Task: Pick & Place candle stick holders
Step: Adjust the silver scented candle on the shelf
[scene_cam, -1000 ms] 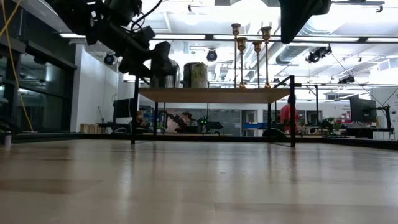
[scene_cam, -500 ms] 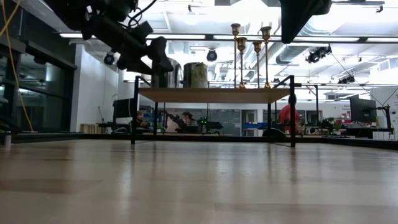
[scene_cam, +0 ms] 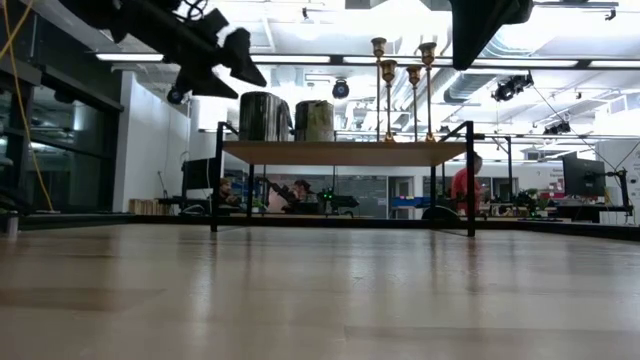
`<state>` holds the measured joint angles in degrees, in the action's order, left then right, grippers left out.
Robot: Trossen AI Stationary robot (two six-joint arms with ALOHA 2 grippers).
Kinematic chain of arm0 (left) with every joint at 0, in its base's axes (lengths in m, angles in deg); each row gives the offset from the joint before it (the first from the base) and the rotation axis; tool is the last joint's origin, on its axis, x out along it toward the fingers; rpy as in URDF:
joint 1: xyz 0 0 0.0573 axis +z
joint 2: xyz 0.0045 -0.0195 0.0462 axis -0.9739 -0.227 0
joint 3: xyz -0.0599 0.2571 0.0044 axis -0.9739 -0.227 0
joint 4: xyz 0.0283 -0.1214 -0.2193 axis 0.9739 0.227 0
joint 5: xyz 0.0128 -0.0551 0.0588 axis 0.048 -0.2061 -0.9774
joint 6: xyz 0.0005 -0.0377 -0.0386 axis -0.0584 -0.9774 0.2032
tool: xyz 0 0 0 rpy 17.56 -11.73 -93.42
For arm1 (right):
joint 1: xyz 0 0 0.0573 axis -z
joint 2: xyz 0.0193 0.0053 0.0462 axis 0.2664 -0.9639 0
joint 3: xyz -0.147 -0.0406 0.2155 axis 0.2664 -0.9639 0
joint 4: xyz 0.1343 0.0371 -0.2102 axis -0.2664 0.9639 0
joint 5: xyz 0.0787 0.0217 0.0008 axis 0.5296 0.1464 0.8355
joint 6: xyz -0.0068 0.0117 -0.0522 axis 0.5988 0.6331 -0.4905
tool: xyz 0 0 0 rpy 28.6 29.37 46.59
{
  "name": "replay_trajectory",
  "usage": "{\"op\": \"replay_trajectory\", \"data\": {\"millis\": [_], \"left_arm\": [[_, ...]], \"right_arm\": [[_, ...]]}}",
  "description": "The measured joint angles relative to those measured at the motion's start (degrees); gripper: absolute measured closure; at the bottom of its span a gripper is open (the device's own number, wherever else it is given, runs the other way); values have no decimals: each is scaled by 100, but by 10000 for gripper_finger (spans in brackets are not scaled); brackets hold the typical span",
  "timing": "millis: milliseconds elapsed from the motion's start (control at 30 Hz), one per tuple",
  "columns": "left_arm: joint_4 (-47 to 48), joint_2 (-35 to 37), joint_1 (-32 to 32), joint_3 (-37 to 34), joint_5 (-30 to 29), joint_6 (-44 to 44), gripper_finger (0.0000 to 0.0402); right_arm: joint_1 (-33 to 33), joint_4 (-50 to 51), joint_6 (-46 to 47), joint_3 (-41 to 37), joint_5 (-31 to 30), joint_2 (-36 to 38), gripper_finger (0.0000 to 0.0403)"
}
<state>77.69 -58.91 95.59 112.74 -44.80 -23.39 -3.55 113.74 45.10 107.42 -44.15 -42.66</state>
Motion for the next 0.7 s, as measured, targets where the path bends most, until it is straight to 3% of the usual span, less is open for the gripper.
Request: {"op": "replay_trajectory", "data": {"millis": [133, 333, 700], "left_arm": [[-53, 275, 1, 0, 374, 0, 2], [-80, 506, 1, 26, 1497, -172, 28], [1189, 95, 1, 1276, 2533, -59, 199]], "right_arm": [[0, 0, 0, 0, 2, 2, 401], [2, 2, 0, 0, 4, 0, 401], [7, 3, -2, 0, 0, 0, 401]]}}
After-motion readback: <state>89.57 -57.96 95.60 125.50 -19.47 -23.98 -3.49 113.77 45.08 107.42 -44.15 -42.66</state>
